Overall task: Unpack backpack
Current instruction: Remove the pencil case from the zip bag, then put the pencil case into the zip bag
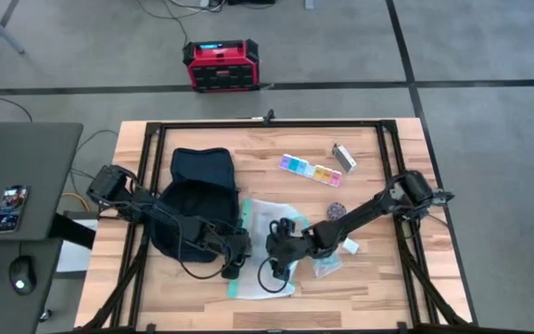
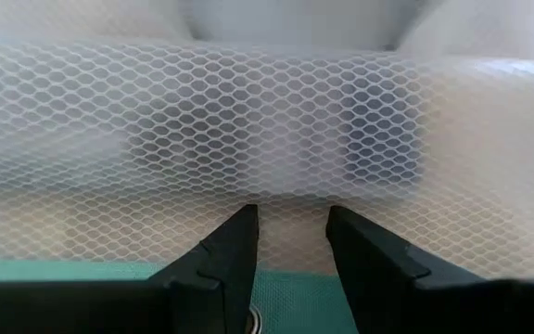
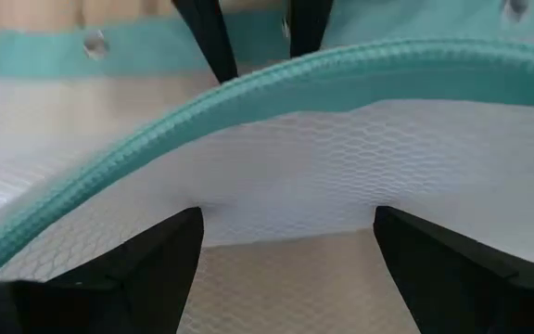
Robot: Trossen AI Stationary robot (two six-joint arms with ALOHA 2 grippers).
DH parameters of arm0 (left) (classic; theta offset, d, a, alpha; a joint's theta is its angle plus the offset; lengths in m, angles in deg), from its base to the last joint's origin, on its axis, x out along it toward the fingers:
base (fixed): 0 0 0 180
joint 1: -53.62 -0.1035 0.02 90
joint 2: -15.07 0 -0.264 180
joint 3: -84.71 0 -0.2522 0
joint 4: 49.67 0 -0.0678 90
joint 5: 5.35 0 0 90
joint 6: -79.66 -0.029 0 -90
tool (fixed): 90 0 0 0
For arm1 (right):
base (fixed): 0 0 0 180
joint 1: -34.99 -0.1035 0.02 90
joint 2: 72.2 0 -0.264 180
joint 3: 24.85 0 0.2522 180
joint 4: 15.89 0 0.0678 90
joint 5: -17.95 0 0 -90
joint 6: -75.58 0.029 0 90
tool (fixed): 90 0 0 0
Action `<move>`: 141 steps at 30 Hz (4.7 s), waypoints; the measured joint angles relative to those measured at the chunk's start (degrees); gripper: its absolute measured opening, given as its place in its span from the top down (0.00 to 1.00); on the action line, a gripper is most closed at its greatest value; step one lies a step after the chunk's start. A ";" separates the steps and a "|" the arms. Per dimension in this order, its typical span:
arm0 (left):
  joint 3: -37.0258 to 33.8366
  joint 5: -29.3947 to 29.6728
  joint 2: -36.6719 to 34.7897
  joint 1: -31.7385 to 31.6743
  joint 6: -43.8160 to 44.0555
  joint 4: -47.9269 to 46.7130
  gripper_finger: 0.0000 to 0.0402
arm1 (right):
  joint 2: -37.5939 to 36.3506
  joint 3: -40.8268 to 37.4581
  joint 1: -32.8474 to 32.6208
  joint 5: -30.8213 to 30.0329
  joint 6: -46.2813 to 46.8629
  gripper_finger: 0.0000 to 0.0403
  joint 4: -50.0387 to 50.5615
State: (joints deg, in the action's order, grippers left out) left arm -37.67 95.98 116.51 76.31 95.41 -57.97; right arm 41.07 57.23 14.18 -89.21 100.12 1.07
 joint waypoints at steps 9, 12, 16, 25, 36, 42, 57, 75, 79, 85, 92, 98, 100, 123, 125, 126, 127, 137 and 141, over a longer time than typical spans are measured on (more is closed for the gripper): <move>-0.12 0.40 -0.22 0.00 1.38 1.10 0.69 | 1.97 1.37 3.10 0.13 -4.51 0.24 -2.91; -0.14 0.46 -0.22 0.00 1.96 1.30 0.69 | 3.19 1.37 4.47 1.06 -4.54 0.24 -5.73; -0.14 0.46 -0.22 0.02 2.02 1.46 0.69 | 5.39 1.40 5.65 3.14 -5.05 0.24 -12.67; -0.03 1.07 -0.27 0.02 2.94 -0.31 0.69 | 7.76 2.61 6.39 10.77 -1.53 0.24 -0.23; 0.08 3.31 -0.42 0.06 6.52 -7.59 0.69 | -0.69 1.72 2.21 13.43 2.10 0.24 24.72; -0.02 3.52 -0.40 0.15 7.21 -7.28 0.69 | -2.16 1.55 0.45 11.60 3.84 0.24 29.57; -0.19 3.14 -0.27 0.17 6.60 -3.41 0.69 | -1.40 1.75 7.58 7.89 -1.41 0.24 1.88; -0.03 3.95 -0.21 0.17 7.73 -4.72 0.69 | 7.11 7.93 7.40 12.34 -3.07 0.24 18.07; 0.01 4.41 -0.24 0.17 9.05 -6.25 0.69 | 4.79 7.78 5.59 12.57 -2.58 0.24 27.92; 0.04 4.76 -0.29 0.19 10.50 -7.17 0.69 | 2.58 7.55 2.88 12.92 0.17 0.24 40.03; 0.04 4.79 -0.29 0.18 10.63 -7.17 0.69 | 1.82 7.49 -0.25 12.59 4.21 0.24 47.57; -0.05 4.83 -0.42 0.20 10.72 -8.33 0.69 | 0.31 6.93 -3.06 14.24 7.75 0.24 57.57; -0.05 5.00 -0.42 0.20 11.04 -8.29 0.69 | -1.12 6.93 -3.93 14.47 10.29 0.24 58.59; 16.97 3.62 -12.11 -1.96 15.00 -28.70 0.69 | -23.01 6.07 -25.39 -8.48 60.00 0.24 68.99; 17.00 3.19 -12.10 -2.21 17.32 -28.86 0.69 | -22.91 4.51 -28.03 -8.44 70.47 0.24 71.35; 17.04 2.73 -12.16 -2.35 18.33 -28.85 0.69 | -22.88 3.49 -29.22 -8.47 74.97 0.24 72.00; 17.04 2.42 -12.16 -2.45 19.13 -28.81 0.69 | -22.92 2.36 -30.08 -8.47 78.94 0.24 72.20; 16.82 2.40 -12.20 -4.02 20.75 -28.66 0.69 | -22.95 -7.86 -33.21 -3.42 95.96 0.24 68.71; 16.82 2.34 -12.20 -5.11 20.61 -25.78 0.69 | -22.95 -11.27 -33.19 -3.37 101.67 0.24 64.37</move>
State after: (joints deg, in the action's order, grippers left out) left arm -20.85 98.32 104.31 71.20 116.03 -83.75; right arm 18.12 45.96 -19.01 -92.58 201.78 65.44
